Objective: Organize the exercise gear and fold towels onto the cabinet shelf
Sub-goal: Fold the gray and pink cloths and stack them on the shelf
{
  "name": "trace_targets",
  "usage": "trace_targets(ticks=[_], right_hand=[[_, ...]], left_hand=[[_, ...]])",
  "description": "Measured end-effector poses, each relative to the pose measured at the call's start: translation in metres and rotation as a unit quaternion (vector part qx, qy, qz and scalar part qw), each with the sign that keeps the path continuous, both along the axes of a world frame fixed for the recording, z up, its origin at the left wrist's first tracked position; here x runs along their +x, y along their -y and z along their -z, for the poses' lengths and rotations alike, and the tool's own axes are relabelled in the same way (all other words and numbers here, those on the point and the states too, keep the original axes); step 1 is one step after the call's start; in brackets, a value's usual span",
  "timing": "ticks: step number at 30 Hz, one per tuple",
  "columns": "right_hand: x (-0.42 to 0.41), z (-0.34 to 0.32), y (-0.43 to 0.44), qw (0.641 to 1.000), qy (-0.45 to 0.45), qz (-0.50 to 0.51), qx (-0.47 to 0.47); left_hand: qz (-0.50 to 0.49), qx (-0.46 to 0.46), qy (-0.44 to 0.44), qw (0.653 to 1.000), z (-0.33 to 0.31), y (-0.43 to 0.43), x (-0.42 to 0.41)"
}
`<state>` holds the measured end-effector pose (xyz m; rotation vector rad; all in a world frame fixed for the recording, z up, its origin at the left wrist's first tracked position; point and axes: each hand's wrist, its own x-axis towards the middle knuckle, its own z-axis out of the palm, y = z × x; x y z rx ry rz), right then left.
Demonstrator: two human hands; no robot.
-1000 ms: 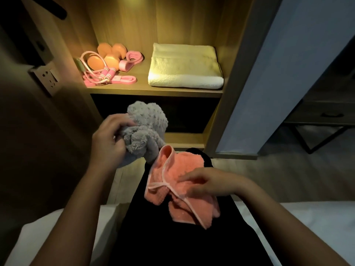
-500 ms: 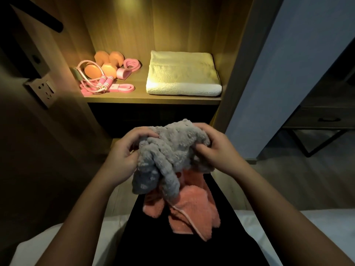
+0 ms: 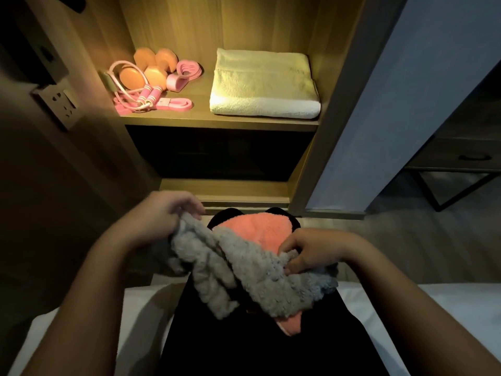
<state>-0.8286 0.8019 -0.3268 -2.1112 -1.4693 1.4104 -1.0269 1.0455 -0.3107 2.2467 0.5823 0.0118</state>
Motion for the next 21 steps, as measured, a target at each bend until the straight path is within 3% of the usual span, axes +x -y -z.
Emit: trace_targets(ticks=[7, 11, 15, 21], right_hand=[[-0.006, 0.0, -0.014, 0.996, 0.076, -0.035, -0.007], [-0.003, 0.005, -0.014, 0.996, 0.081, -0.036, -0.017], [0.005, 0.007, -0.018, 0.998, 0.052, -0.02, 0.002], [0.023, 0.0, -0.035, 0.974, -0.033, 0.162, 0.154]], left_hand=[[-0.066, 0.052, 0.139, 0.987, -0.037, 0.007, 0.017], [-0.217, 0.061, 0.297, 0.928, -0.054, -0.005, 0.028], [-0.157, 0.066, 0.27, 0.948, -0.052, 0.001, 0.047], [-0.117, 0.038, 0.293, 0.948, -0.03, 0.01, 0.072]])
